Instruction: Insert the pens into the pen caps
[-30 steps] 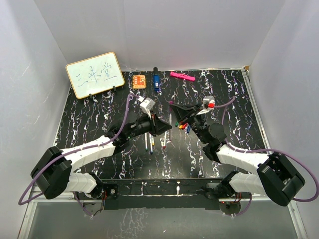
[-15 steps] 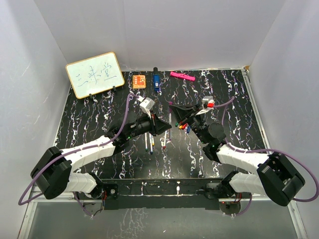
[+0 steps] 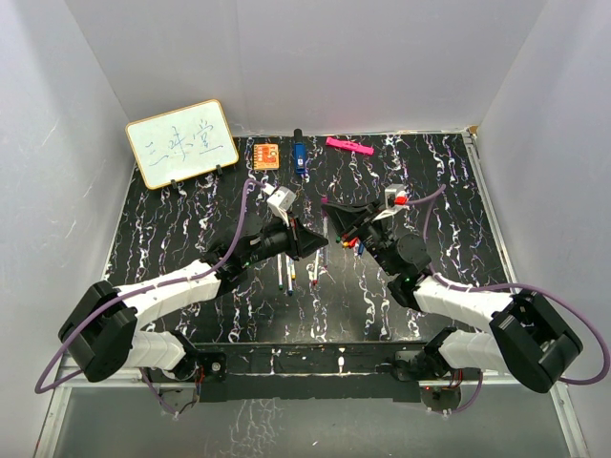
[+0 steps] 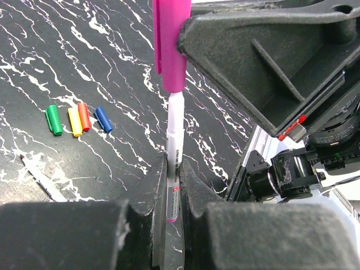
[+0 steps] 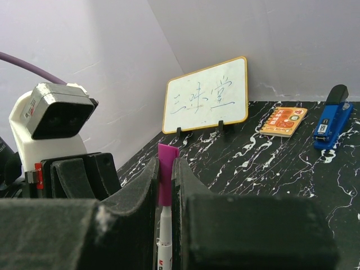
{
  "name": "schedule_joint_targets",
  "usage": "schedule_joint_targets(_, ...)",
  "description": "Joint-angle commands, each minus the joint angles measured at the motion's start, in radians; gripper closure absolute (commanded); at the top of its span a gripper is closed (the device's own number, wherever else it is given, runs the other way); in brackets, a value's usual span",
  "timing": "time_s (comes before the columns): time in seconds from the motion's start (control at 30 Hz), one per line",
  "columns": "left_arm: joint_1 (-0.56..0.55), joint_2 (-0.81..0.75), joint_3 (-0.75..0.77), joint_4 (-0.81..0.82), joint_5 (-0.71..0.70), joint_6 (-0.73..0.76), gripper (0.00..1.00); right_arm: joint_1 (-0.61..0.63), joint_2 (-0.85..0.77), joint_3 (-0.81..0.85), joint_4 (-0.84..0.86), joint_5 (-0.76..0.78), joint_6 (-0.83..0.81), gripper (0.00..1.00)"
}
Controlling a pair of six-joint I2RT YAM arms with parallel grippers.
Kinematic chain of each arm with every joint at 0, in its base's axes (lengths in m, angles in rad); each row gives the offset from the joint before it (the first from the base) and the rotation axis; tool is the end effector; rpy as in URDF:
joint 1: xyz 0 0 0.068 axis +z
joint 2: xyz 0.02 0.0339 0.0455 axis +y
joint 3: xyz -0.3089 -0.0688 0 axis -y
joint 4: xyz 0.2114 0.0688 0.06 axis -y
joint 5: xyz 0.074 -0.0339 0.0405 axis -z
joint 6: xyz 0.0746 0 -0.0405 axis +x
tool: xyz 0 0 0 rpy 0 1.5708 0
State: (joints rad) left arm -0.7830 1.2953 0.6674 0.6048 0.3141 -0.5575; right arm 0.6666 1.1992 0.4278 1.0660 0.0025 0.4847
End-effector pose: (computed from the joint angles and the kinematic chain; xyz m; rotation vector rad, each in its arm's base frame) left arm 0.1873 -0.2189 0.3318 0.4606 1.6889 -1.2648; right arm 0.1914 0.1504 0.3401 -0.1195 1.3350 0.9825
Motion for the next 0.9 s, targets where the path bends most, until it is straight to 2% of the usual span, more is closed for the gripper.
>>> schedule_joint_targets(0.0,-0.005,-0.051,0.033,0.026,-0.005,0.019,1.00,0.001,0.004,0.014,0.032,-0.012,0.009,1.00)
schedule_joint_targets(0.67,-0.005,-0.062,0.033,0.021,-0.040,0.019,1.00,0.001,0.017,0.037,-0.031,-0.074,0.038,1.00)
schedule_joint_targets(0.87,-0.005,-0.090,0.023,0.022,-0.090,0.030,1.00,0.007,0.022,0.038,-0.067,-0.079,0.040,1.00)
